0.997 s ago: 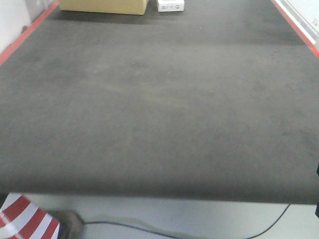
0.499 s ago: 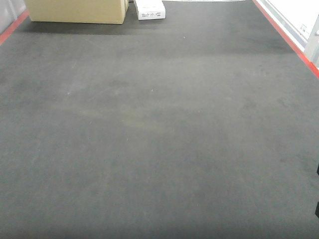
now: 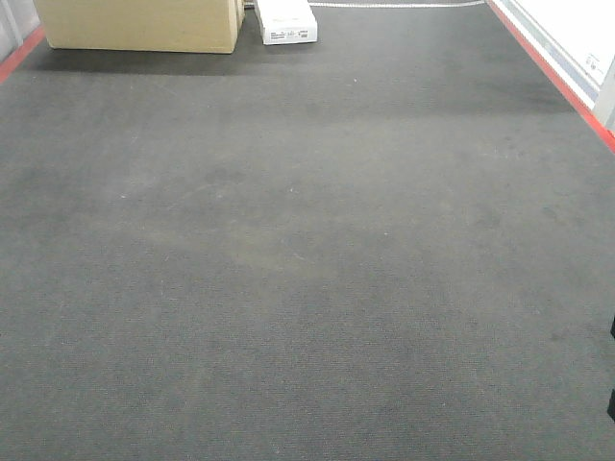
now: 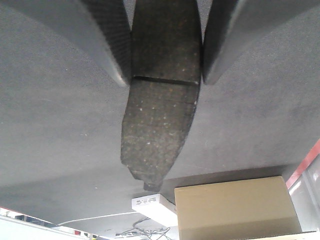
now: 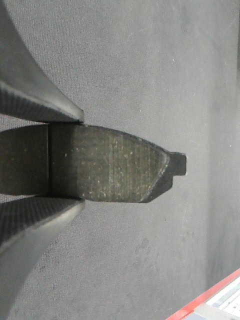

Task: Move and align brake pads A on conveyor
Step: 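Lower the left gripper with its pad toward the conveyor belt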

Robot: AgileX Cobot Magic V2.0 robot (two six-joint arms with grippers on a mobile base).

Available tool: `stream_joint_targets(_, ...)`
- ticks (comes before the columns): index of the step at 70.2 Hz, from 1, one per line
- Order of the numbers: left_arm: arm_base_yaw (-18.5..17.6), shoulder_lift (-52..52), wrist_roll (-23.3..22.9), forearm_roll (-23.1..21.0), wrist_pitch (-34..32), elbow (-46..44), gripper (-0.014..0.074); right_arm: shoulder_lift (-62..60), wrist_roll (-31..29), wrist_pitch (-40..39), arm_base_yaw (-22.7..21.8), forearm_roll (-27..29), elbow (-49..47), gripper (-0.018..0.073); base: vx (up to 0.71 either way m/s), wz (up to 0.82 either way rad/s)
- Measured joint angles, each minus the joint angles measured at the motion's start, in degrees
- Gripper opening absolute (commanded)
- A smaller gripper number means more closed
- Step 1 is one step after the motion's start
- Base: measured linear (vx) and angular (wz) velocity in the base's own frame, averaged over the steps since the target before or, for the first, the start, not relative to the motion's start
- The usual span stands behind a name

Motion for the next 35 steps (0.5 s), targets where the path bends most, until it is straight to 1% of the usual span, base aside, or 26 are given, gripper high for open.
stream_joint_targets(35,0.0,0.0,0.0,0.0,0.0,0.0,0.0083,0.0,0.0,0.0,0.0,0.0,0.0,0.0048,0.0,0.0)
